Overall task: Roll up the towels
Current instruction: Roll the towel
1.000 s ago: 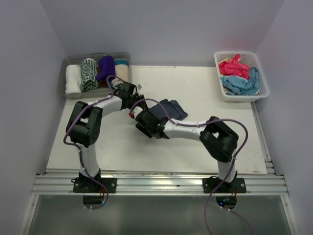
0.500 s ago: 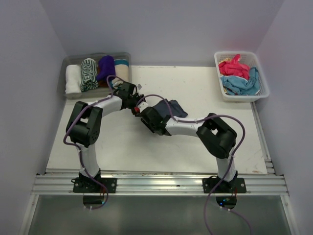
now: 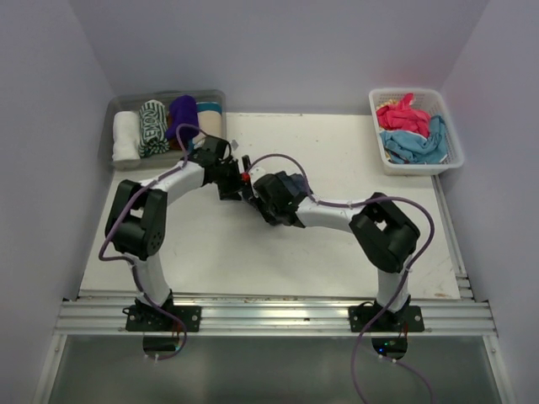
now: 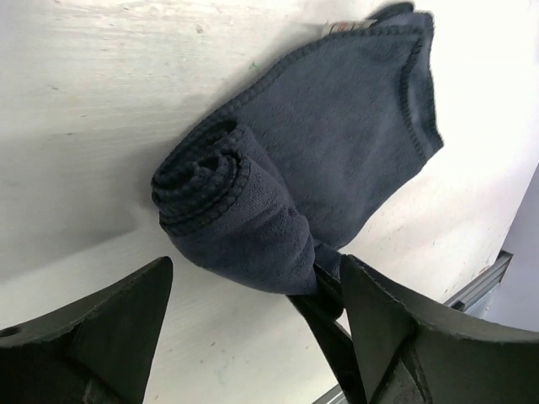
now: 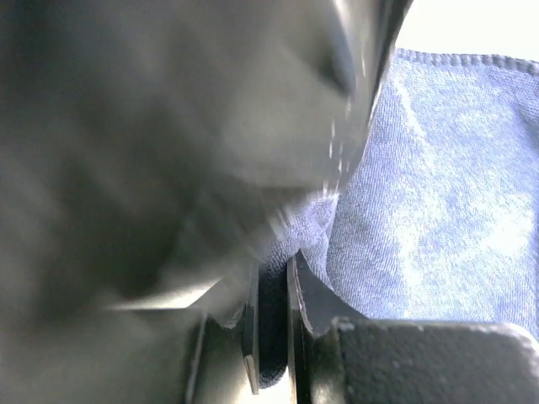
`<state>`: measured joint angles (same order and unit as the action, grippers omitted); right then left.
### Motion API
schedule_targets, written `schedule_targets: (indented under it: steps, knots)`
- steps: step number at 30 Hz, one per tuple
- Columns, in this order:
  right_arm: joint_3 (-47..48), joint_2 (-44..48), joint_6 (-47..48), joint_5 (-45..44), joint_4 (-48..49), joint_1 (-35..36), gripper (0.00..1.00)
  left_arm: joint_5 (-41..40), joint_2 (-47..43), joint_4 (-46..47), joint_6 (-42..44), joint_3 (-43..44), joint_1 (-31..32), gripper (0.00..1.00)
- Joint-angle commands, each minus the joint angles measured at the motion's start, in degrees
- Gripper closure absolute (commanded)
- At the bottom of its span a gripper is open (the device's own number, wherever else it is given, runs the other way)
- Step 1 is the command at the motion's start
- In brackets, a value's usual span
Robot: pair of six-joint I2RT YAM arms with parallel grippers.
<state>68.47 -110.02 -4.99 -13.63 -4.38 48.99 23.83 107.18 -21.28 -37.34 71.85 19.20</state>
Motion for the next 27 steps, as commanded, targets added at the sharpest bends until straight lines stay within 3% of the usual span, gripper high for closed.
schedule_targets:
  steps: [1,9,17,27]
  knots:
    - [-3.8,2.5,-6.2,10.2,-2.4,-1.8,1.00,1.0,-8.2,-1.1,1.4,1.7,-2.9,0.15]
    - [-11.1,7.3,-16.9,24.9,4.0,-6.9,1.00,2.6,-11.8,-0.2,1.4,-4.6,-4.0,0.17]
    - [-18.4,6.7,-30.0,39.1,17.0,-12.0,1.00,3.9,-13.0,4.5,-0.9,-11.8,-1.4,0.13]
    - [-22.3,2.8,-41.8,51.5,30.3,-17.0,1.00,3.8,-8.8,12.2,-4.6,-13.7,1.5,0.16]
